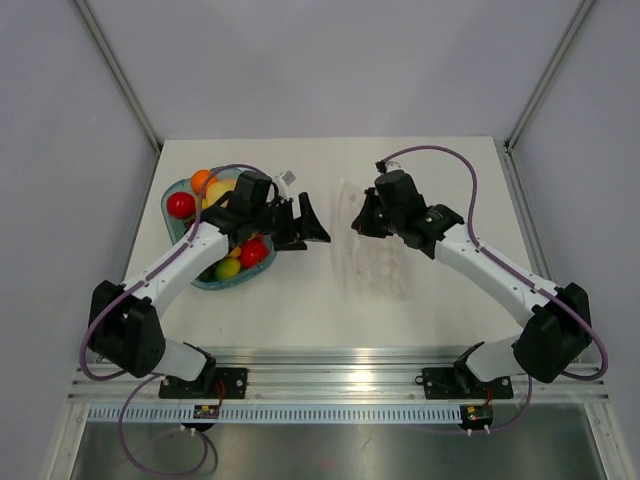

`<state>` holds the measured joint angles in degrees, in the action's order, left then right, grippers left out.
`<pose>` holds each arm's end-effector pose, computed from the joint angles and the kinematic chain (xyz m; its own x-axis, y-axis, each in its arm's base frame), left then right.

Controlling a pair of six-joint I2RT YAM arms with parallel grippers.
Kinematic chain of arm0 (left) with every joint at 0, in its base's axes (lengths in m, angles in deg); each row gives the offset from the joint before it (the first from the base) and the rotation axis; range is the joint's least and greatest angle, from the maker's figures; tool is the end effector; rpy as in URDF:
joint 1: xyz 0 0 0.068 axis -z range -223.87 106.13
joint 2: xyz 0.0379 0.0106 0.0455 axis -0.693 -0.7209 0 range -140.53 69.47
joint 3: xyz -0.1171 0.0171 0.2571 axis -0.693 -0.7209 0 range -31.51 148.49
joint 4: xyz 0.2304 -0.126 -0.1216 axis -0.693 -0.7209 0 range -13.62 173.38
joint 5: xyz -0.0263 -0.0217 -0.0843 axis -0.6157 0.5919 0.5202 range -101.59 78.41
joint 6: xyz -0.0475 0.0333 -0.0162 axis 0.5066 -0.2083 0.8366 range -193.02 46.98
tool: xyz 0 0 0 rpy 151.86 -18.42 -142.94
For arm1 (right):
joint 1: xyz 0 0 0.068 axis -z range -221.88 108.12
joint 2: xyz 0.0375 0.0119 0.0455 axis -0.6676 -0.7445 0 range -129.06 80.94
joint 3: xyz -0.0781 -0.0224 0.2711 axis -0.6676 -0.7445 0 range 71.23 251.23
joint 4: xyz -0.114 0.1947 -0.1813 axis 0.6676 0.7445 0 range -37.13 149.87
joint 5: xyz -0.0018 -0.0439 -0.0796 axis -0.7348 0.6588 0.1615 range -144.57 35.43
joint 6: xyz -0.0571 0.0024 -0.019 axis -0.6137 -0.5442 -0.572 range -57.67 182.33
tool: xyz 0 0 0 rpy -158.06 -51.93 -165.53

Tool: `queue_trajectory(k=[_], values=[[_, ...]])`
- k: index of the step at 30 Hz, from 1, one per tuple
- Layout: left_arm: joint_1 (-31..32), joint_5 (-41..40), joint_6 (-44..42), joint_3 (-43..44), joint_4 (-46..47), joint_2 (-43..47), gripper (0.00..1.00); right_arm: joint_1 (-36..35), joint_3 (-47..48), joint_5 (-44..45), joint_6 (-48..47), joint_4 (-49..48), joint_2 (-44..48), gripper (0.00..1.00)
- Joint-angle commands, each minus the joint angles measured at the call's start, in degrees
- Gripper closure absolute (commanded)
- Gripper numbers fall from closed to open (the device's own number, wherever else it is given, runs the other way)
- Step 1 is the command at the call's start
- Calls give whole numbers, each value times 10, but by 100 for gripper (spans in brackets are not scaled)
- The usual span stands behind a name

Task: Place the food in the zip-top bag and seal the zipper
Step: Pick up the zipper food storage bag at the center of the board, then open the zipper of the food storage bag at the center of the board.

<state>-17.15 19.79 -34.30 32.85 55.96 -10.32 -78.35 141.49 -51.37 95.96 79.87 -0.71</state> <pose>0.2881 -0.1709 0.2922 -0.9273 -0.1311 -0.3505 0.1855 0.6524 -0.7348 0.2863 0.2086 0.3161 -0.7249 0.1517 -0.6719 -0.1882 0.8947 0.4051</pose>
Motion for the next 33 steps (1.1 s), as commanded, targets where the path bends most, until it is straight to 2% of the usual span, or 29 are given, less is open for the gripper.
queue_trajectory(k=[1,10,19,21,22,23,24,25,29,33], values=[[9,24,29,28,64,-35,14,0,-6,-29,8,-31,30,100],[28,21,57,85,80,-92,17,0,3,-30,-6,16,43,100],[51,8,53,99,79,-137,32,-1,-7,-54,10,9,54,100],[48,-6,37,104,63,-136,42,0,-6,-51,14,20,63,100],[48,-11,30,107,59,-134,59,0,-6,-50,14,23,68,100],[47,-17,18,108,54,-133,71,0,-8,-45,14,30,78,100],[47,-21,11,111,46,-133,78,0,-7,-36,14,35,83,100],[46,-25,3,117,37,-135,98,-1,-7,-19,14,40,89,100],[41,-59,-48,130,-13,-139,100,0,-21,63,17,63,140,100],[39,-55,-63,133,-30,-142,100,0,-27,107,14,81,163,100]])
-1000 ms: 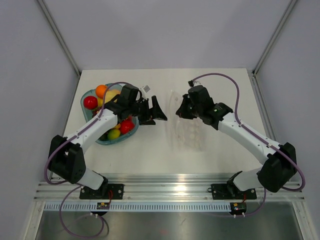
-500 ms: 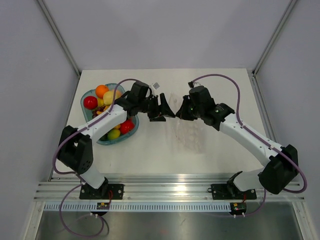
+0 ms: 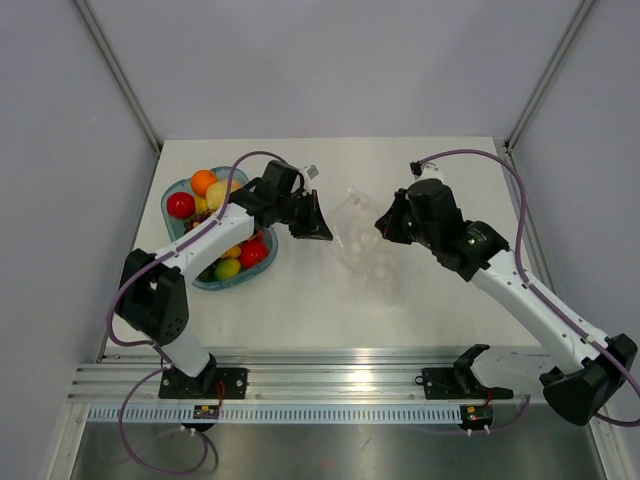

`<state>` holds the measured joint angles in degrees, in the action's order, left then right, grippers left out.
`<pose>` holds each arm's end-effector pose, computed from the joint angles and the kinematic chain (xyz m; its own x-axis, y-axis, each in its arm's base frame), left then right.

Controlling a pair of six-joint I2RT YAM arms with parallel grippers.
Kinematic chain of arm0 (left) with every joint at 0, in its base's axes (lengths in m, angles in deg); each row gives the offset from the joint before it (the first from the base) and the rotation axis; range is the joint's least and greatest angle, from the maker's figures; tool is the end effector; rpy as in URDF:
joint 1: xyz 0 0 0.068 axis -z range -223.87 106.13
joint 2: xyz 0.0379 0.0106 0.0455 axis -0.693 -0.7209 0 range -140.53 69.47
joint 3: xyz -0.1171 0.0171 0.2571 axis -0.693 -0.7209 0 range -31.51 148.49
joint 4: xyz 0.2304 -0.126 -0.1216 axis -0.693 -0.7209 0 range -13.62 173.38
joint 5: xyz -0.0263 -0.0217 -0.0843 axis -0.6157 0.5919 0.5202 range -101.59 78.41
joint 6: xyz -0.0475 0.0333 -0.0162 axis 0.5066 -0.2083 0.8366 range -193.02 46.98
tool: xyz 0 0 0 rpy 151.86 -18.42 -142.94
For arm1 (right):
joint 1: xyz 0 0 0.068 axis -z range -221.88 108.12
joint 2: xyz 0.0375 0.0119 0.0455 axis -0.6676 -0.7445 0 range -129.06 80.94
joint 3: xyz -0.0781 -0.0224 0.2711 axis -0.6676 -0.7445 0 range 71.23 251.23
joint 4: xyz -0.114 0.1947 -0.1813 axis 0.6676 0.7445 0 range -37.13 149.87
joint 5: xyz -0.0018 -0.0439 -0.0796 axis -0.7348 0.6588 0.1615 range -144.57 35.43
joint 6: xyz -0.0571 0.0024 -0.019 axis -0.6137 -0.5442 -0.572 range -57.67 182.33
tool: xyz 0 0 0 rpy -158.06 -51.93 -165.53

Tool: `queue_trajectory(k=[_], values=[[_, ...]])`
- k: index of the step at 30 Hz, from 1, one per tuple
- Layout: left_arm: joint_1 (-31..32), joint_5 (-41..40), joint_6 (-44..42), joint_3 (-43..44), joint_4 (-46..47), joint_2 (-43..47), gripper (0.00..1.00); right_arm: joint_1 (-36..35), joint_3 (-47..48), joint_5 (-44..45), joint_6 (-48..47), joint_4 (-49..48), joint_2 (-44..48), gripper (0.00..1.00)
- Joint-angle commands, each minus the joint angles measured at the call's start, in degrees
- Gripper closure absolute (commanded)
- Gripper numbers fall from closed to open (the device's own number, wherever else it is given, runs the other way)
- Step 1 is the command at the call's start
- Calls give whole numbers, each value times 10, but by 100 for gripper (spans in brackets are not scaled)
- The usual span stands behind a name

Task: Place the food in the zip-top bag and seal the zipper
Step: Open the zipper of the food storage bag at the center of the board.

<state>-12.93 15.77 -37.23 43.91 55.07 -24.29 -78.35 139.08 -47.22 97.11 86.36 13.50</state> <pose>0.3287 -0.2208 0.2753 -0.9312 -0.0474 -0.3614 0.2251 0.7051 -0.6724 0.2350 0.1666 0.3645 -0.6475 0.2248 -0.7281 -0.1630 0.8925 0.4205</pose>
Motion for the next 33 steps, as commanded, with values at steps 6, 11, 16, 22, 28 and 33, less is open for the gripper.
queue_trajectory(k=[6,11,16,22,28,33], values=[[-3,-21,-52,38,-28,-5,99,-1,-2,55,16,2,2,100],[-3,-44,-90,67,-78,-18,91,0,-2,57,48,-21,-20,100],[-4,-93,-112,109,-125,-38,70,-1,44,48,55,-14,-85,100],[-4,-159,-125,177,-190,-55,47,-1,99,35,49,-9,-153,100],[-11,-240,-143,225,-252,-24,28,0,136,21,39,-8,-197,100],[-45,-270,-144,219,-291,27,28,0,144,-1,37,-21,-211,100]])
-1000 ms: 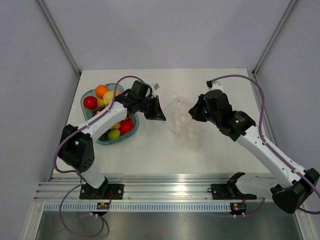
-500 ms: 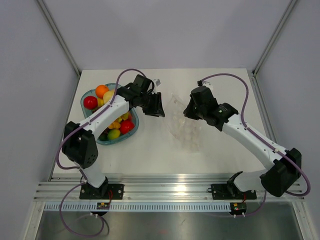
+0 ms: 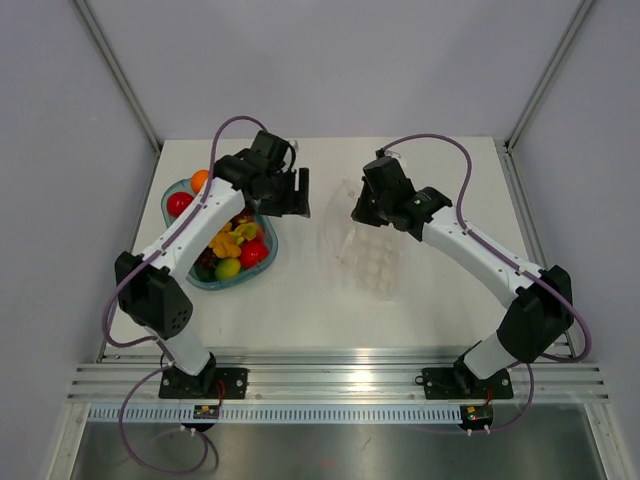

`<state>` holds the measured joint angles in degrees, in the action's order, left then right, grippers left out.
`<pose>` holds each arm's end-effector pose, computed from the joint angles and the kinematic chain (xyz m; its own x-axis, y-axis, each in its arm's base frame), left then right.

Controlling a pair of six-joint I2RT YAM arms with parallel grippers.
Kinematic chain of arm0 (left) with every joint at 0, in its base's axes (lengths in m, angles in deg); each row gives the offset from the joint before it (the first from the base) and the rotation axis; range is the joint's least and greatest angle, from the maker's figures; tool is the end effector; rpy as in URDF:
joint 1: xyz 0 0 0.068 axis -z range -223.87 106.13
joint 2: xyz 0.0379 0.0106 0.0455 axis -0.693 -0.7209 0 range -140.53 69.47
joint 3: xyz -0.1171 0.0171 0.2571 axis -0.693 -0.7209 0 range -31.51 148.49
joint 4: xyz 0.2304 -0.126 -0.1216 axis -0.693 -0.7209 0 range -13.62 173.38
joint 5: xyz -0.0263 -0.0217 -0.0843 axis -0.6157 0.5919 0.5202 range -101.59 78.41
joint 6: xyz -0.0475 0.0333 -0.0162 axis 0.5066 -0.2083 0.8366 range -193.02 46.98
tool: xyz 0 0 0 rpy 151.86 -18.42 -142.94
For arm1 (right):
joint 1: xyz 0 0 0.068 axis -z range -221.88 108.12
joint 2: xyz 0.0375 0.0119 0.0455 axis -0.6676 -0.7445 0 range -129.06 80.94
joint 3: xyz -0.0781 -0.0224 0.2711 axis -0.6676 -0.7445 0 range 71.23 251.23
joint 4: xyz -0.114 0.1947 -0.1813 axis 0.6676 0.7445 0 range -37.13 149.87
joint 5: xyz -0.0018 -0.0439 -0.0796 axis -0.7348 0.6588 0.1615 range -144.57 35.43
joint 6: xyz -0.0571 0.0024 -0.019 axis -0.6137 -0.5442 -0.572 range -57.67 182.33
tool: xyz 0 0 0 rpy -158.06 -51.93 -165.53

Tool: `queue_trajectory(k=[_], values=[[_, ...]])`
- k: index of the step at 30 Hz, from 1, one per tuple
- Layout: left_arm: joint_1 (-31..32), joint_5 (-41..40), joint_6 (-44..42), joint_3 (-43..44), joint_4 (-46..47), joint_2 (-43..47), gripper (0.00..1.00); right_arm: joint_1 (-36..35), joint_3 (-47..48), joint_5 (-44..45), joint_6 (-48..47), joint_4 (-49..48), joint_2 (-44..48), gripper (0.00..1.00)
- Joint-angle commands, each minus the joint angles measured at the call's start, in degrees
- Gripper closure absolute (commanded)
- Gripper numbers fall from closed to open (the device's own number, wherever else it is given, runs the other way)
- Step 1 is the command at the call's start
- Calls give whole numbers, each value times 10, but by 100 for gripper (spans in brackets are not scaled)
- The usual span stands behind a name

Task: Place the food in the zip-top bag and seal the zipper
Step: Open the zipper of the food storage bag at the center of the board, then pick up the fake vegetable from the bin.

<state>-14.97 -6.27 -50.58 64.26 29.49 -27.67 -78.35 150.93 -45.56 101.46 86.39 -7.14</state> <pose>0.3461 -0.1956 0.3420 -0.8663 0.0441 -0.4977 0.2129 0.9337 -0.2878 0.3090 0.2198 0.3284 -0.7279 0.2370 -0.6435 -0.0437 0.9204 0.3885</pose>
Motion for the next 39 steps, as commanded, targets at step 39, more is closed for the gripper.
queue_trajectory(k=[39], values=[[-319,7,126,-487,330,291,24,-1,48,-65,-43,-3,-46,100]])
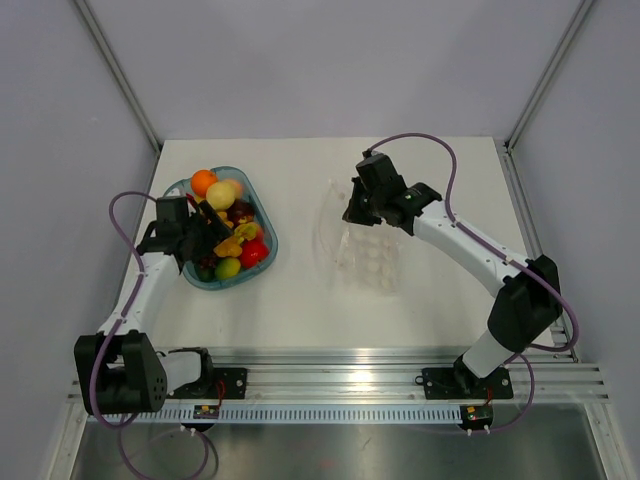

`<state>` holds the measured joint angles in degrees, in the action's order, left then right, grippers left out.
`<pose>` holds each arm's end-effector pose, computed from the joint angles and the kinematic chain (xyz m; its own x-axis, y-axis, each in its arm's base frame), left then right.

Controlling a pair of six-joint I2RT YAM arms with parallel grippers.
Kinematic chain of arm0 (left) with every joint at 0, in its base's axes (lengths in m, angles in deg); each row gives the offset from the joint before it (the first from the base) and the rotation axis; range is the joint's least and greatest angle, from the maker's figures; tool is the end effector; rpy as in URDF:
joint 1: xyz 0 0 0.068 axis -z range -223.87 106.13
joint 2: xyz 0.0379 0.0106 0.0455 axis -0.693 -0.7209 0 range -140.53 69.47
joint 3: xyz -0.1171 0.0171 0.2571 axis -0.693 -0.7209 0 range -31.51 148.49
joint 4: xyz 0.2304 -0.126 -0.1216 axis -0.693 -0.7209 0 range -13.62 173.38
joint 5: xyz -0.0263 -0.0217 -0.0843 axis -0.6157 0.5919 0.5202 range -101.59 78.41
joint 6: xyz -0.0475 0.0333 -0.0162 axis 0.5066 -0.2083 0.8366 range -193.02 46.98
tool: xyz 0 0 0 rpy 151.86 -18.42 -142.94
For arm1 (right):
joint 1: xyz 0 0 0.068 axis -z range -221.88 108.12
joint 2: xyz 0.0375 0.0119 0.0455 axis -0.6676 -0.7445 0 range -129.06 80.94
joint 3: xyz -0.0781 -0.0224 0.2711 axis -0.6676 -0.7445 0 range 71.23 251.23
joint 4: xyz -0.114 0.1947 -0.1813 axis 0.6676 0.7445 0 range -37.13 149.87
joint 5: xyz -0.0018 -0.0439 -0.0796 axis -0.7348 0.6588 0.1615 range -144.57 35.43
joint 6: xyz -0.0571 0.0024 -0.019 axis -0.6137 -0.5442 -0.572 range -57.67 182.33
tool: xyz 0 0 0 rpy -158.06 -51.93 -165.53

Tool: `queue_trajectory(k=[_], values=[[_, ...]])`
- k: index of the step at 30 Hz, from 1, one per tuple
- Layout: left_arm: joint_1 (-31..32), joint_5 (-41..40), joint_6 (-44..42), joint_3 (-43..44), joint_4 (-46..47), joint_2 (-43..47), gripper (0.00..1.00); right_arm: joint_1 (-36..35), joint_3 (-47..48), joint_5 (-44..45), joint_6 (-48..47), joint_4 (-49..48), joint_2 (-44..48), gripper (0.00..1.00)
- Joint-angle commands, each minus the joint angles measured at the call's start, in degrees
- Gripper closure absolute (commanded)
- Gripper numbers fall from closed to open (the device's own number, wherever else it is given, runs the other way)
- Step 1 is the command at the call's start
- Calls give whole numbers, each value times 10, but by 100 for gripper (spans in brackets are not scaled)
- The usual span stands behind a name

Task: Place the food in the zip-top bag and seal the zipper
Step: Pick up the fake vegetable from the bin.

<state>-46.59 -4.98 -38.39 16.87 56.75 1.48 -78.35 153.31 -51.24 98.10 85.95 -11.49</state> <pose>0.2776 0.0081 0.2469 -0.6120 -0.5942 -0.5219 -0.3834 0.8001 -0.4613 0.3222 0.2349 0.3160 -0.7755 0.1523 -0.6127 -0.1308 0.9106 0.3920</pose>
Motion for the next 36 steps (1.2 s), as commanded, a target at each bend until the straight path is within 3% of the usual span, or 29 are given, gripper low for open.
queue_trajectory(k=[1,9,19,26,33,36], values=[[-3,-4,5,-23,72,0,25,-1,24,-9,-9,2,-3,100],[-3,4,3,-35,100,-14,30,0,30,-16,-9,1,-12,100],[-3,3,18,-45,123,-20,50,-1,35,-20,-6,3,-19,100],[-3,-7,22,-33,103,-3,70,-1,36,-20,-5,8,-18,100],[-3,-33,-5,24,12,61,99,0,36,-21,-3,7,-20,100],[0,-31,-30,48,-13,81,100,-1,37,-26,-3,3,-22,100]])
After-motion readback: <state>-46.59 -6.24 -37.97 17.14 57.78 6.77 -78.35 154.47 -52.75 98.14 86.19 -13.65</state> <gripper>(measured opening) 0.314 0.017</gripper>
